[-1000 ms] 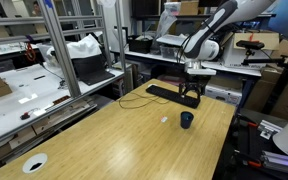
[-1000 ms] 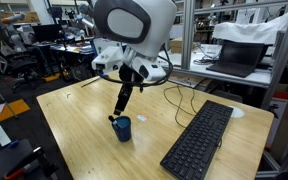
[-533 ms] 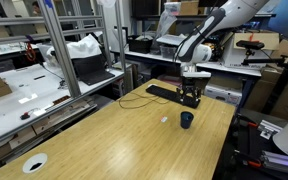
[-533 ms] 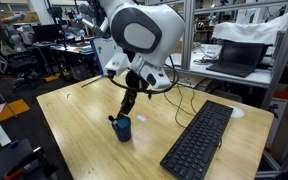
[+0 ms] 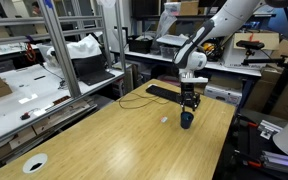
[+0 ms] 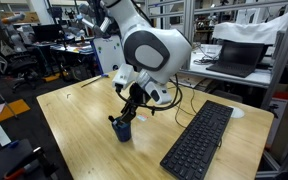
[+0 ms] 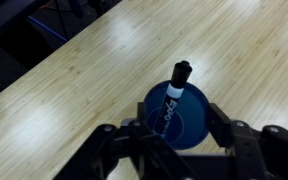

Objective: Remove the marker from the cup and place it on the table

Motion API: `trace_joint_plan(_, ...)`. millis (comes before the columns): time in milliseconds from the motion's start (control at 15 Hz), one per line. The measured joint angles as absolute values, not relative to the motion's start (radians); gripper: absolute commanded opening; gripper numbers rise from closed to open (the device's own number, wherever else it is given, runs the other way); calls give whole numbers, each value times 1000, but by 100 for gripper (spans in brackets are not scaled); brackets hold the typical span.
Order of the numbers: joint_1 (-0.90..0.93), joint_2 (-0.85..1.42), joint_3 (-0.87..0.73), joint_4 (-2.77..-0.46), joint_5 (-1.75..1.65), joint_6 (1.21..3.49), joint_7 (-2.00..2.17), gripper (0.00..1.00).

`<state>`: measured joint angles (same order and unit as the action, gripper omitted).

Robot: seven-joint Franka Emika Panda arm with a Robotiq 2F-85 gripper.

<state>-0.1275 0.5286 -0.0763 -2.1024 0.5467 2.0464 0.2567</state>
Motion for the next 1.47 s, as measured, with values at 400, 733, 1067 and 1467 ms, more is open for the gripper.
trace_joint_plan(400, -129, 575, -65, -2057, 560, 2005, 252, 49)
trace_joint_plan(733, -129, 590, -53, -2050, 561, 1985, 252, 56)
trace_joint_plan(1067, -129, 595, -53, -2069, 571, 1981, 249, 44)
trace_joint_plan(1467, -128, 620, -41, -2075, 583, 1961, 240, 32)
